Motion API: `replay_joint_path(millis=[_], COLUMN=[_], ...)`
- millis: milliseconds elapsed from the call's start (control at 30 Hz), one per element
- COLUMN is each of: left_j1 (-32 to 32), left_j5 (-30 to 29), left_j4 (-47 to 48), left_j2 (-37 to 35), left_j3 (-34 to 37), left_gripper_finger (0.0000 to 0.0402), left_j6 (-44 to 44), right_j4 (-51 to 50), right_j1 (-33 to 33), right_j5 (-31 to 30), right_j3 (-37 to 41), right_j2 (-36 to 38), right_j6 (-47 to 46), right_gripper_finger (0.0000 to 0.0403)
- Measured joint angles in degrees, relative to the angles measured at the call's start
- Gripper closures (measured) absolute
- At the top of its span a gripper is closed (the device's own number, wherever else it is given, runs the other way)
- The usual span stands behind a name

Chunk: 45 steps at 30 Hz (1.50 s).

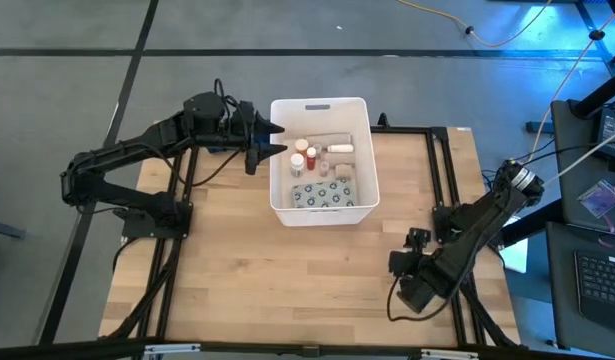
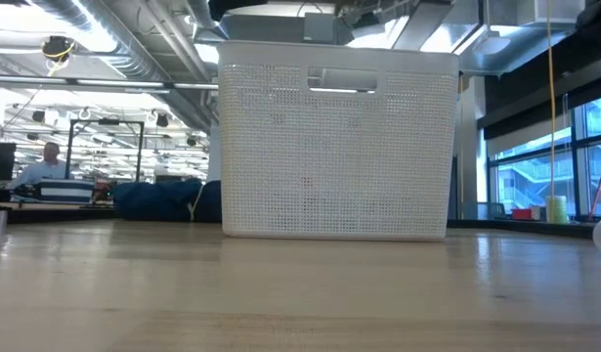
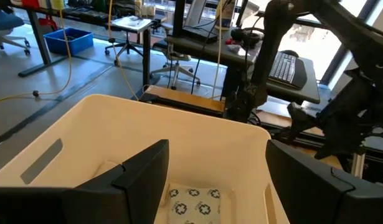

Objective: Pick & place medical supplies in basket/bin
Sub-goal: Put the transparent medicine bottle into the bin

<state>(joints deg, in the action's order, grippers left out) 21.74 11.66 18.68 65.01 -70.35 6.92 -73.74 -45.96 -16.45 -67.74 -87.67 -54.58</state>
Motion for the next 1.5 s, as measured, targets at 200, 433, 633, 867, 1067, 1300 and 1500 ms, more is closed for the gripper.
replay_joint_path(millis=[200, 433, 633, 867, 1067, 1300, 1500], left_j1=[0.0, 0.0, 0.0, 0.0, 0.0, 0.0, 0.0], left_j5=[0.0, 0.0, 0.0, 0.0, 0.0, 0.0, 0.0], left_j4=[0.0, 0.1, 1.6, 2.6, 2.7, 4.6, 7.4], left_j2=[0.0, 0.0, 0.0, 0.0, 0.0, 0.0, 0.0], left_j3=[0.0, 0.0, 0.0, 0.0, 0.0, 0.0, 0.0], left_gripper_finger=[0.0142, 0.0142, 0.0142, 0.0142, 0.0142, 0.0142, 0.0142], left_j6=[0.0, 1.2, 1.4, 1.5, 1.5, 1.4, 1.4], right_j4=[7.8, 17.0, 21.7, 30.5, 32.0, 35.8, 37.0], right_j1=[1.5, 2.9, 4.6, 7.7, 9.1, 9.6, 9.6], right_j5=[1.6, 2.0, 2.2, 7.6, 8.2, 11.3, 11.6], right_j3=[8.8, 18.3, 23.9, 29.1, 30.7, 32.6, 32.6], right_j2=[6.1, 11.2, 10.8, 10.8, 10.8, 10.8, 10.8], right_j6=[2.6, 10.0, 11.1, 11.9, 11.9, 14.4, 12.8], right_gripper_finger=[0.0052, 0.0059, 0.0059, 0.0064, 0.0112, 0.0206, 0.0266])
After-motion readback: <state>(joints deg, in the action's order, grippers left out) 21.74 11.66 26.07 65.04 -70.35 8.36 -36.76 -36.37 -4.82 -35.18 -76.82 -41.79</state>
